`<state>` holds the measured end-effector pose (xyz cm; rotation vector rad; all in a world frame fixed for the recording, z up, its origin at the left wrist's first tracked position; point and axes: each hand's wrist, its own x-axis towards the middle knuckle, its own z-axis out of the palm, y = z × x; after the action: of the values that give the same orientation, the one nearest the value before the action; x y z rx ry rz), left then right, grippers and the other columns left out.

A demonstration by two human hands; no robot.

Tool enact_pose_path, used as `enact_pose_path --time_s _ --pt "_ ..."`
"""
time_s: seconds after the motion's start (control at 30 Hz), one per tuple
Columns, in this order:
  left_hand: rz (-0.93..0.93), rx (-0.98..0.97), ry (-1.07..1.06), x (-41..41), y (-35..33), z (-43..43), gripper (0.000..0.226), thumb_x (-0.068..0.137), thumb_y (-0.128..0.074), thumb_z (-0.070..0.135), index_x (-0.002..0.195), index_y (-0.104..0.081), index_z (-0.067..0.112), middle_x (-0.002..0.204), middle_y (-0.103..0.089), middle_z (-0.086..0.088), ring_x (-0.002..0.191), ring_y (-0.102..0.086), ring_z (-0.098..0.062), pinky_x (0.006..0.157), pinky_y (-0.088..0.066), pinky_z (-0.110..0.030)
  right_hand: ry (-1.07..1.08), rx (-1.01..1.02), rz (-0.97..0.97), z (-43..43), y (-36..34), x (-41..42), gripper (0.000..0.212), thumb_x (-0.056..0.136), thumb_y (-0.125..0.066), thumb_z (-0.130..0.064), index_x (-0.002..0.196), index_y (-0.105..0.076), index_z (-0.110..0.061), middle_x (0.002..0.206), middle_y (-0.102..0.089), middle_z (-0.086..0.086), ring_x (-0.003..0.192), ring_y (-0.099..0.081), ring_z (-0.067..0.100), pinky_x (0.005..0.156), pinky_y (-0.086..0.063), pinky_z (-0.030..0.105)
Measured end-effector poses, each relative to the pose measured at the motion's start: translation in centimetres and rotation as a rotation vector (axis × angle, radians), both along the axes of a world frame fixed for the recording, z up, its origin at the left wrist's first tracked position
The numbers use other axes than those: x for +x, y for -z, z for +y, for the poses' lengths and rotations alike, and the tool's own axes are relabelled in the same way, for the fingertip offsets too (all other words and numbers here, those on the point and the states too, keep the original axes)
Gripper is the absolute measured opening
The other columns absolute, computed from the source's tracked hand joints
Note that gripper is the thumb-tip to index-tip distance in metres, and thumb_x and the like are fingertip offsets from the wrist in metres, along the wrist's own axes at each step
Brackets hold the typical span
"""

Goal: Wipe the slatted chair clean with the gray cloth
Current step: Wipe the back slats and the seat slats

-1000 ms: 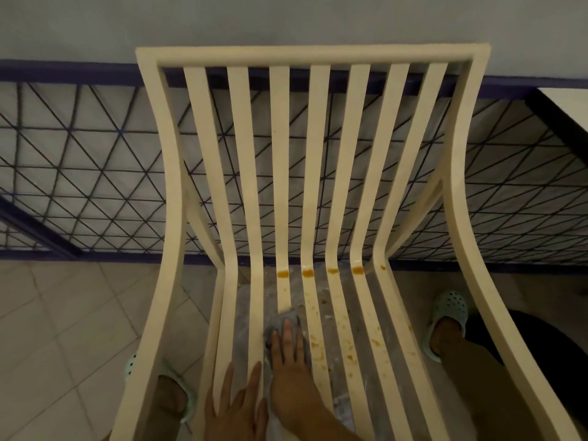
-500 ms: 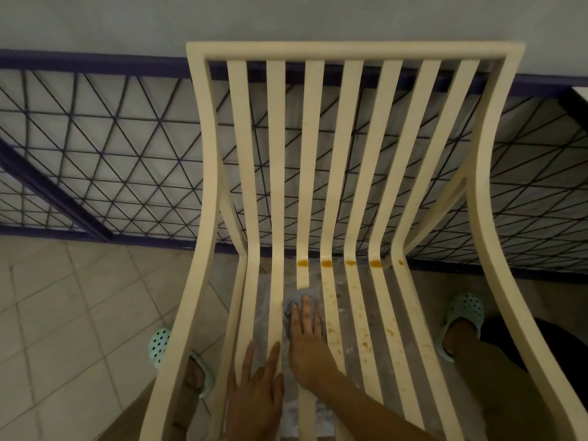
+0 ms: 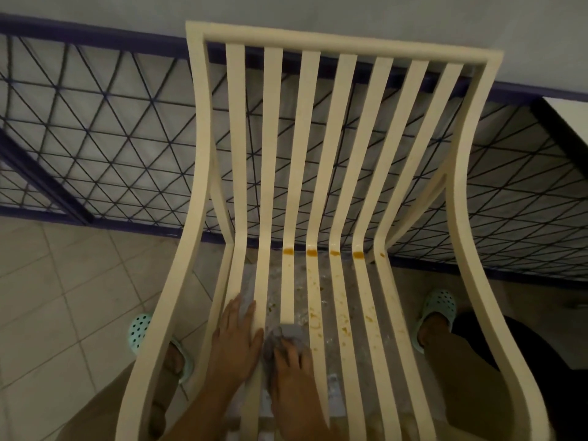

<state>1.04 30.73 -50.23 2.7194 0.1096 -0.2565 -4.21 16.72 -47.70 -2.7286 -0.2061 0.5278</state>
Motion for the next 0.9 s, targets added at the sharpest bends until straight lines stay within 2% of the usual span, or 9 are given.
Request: enact_pose_path --time_s 0.1,0.2,0.27,0.37,0.47,0.57,0.63,0.77,0.9 --pt "0.008 0.028 -0.047 0.1 0.4 -0.4 0.059 0.098 -0.029 0.05 0.153 -0.014 0.032 0.162 -0.012 -0.002 0.148 -0.013 -0.022 0.111 -0.032 -0.049 -0.019 -0.098 -0.064 0.6 0.2 1.0 0.046 0.068 -0.052 -0.043 0.106 -0.073 -0.029 0.13 -0.052 0.0 0.122 -0.049 0.039 0.109 -0.031 0.049" --pt "0.006 0.051 -0.037 0.3 0.4 -0.7 0.06 0.097 -0.019 0.052 0.152 -0.018 0.031 0.161 -0.016 -0.004 0.147 -0.017 -0.023 0.111 -0.032 -0.049 -0.019 -0.129 -0.134 -0.3 -0.6 2.7 0.052 0.081 -0.05 -0.036 0.131 -0.058 -0.026 0.151 -0.04 0.004 0.141 -0.015 0.037 0.112 0.0 0.048" --pt "-0.008 0.06 -0.011 1.3 0.3 -0.4 0.064 0.094 -0.012 0.055 0.152 -0.023 0.029 0.16 -0.019 -0.005 0.147 -0.017 -0.024 0.111 -0.033 -0.05 -0.054 -0.095 -0.192 -0.7 0.2 3.8 0.052 0.087 -0.046 -0.03 0.137 -0.053 -0.02 0.156 -0.032 0.005 0.145 -0.004 0.034 0.115 -0.007 0.05" --pt "-0.012 0.058 0.023 3.2 0.6 -0.3 0.07 0.09 -0.002 0.056 0.153 -0.017 0.031 0.162 -0.01 -0.001 0.15 -0.003 -0.02 0.114 -0.027 -0.049 -0.091 0.031 -0.158 -0.8 1.2 4.3 0.052 0.09 -0.037 -0.022 0.139 -0.051 -0.01 0.159 -0.018 0.006 0.147 0.003 0.03 0.094 -0.053 0.04" --pt "-0.012 0.084 0.013 3.9 0.6 -0.7 0.067 0.092 -0.001 0.053 0.154 -0.014 0.031 0.163 -0.009 0.001 0.15 0.001 -0.019 0.112 -0.027 -0.049 -0.121 0.184 -0.058 -0.8 1.8 4.2 0.06 0.1 -0.035 -0.013 0.154 -0.011 -0.015 0.155 0.03 -0.002 0.146 0.019 0.02 0.091 -0.042 0.014" --pt "-0.004 0.122 0.011 3.8 0.3 -1.0 0.063 0.095 -0.005 0.05 0.154 -0.015 0.029 0.162 -0.013 0.001 0.15 -0.002 -0.02 0.111 -0.03 -0.051 -0.064 0.374 -0.077 -0.3 1.4 4.4 0.062 0.103 -0.037 -0.012 0.15 0.002 -0.017 0.158 0.02 -0.001 0.148 0.011 0.016 0.107 -0.009 0.004" --pt "-0.005 0.129 0.015 3.6 0.4 -1.0 0.063 0.095 -0.005 0.05 0.154 -0.014 0.029 0.162 -0.012 0.001 0.15 -0.001 -0.02 0.111 -0.03 -0.051 0.111 0.558 0.015 -0.4 1.2 4.7 0.056 0.103 -0.034 -0.004 0.15 -0.007 -0.018 0.16 0.004 -0.006 0.147 -0.003 0.006 0.107 -0.012 -0.001" --pt "-0.007 0.124 0.021 3.7 0.3 -0.8 0.06 0.097 -0.012 0.048 0.154 -0.016 0.028 0.161 -0.016 0.001 0.15 -0.003 -0.02 0.109 -0.032 -0.051 0.15 0.494 -0.007 -1.3 1.7 5.4 0.059 0.096 -0.036 0.013 0.15 -0.019 -0.005 0.156 0.0 -0.007 0.148 -0.013 0.014 0.113 -0.009 0.005" --pt "-0.03 0.105 0.015 3.6 1.0 -0.5 0.058 0.098 -0.013 0.049 0.153 -0.018 0.03 0.162 -0.014 0.002 0.15 -0.003 -0.018 0.113 -0.025 -0.05 0.236 0.545 -0.053 -2.2 -0.7 6.6 0.057 0.095 -0.042 0.009 0.146 -0.033 -0.014 0.157 -0.025 0.001 0.146 -0.021 0.015 0.12 -0.018 0.027"
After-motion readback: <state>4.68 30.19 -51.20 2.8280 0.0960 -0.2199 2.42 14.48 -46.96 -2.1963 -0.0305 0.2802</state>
